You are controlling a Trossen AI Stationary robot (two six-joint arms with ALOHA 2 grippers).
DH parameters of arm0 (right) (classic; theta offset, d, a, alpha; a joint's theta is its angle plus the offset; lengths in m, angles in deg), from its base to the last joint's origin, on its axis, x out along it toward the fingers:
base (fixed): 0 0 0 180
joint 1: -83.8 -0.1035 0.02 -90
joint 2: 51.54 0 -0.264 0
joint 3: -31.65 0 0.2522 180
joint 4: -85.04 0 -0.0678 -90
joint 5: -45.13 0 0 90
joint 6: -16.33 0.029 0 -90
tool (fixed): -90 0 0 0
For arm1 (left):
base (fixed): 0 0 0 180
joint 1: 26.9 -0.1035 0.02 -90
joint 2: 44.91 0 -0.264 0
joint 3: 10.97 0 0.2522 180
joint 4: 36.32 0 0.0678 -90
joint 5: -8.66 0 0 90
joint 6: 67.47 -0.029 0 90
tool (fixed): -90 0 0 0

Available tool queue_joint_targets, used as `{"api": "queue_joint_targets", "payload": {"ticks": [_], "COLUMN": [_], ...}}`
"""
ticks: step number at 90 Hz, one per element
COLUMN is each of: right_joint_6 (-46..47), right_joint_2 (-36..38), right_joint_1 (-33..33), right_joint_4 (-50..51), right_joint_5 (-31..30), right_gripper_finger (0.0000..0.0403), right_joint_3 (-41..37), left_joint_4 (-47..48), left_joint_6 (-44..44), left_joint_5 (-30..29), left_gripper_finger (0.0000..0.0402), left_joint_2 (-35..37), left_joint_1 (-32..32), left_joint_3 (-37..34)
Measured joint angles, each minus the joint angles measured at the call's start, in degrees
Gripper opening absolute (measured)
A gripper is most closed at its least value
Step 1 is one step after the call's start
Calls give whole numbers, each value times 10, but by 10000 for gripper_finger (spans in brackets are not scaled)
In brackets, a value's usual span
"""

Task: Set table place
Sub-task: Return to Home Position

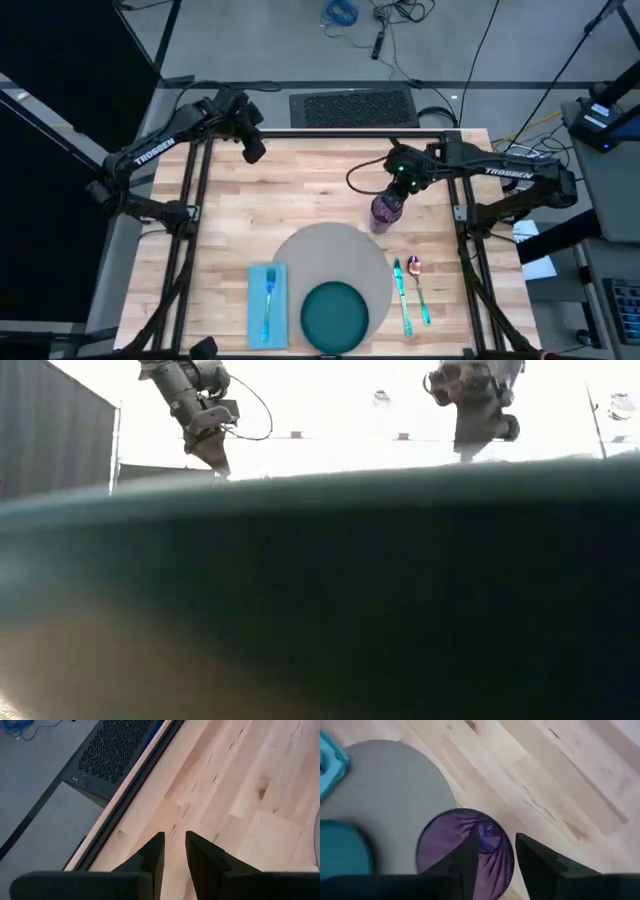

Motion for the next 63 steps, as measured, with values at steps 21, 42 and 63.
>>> {"api": "queue_joint_targets", "payload": {"ticks": [21,42,63], "right_joint_6": [38,116,-116], "right_joint_2": [98,309,487], "right_joint_1": [-109,-291,-356], "right_joint_4": [53,-104,-512], "right_joint_5": [-61,-158,-147], "right_gripper_finger": [115,114,114], "right_joint_3": [2,-160,-398], "left_joint_4": [-49,-276,-502], "left_joint_6": [-1,77,120], "left_joint_5": [89,142,144], "left_gripper_finger": [63,63,63], "left_joint_2": [41,142,171], "left_joint_1": [19,71,108], "left_joint_3": [0,-128,-277]}}
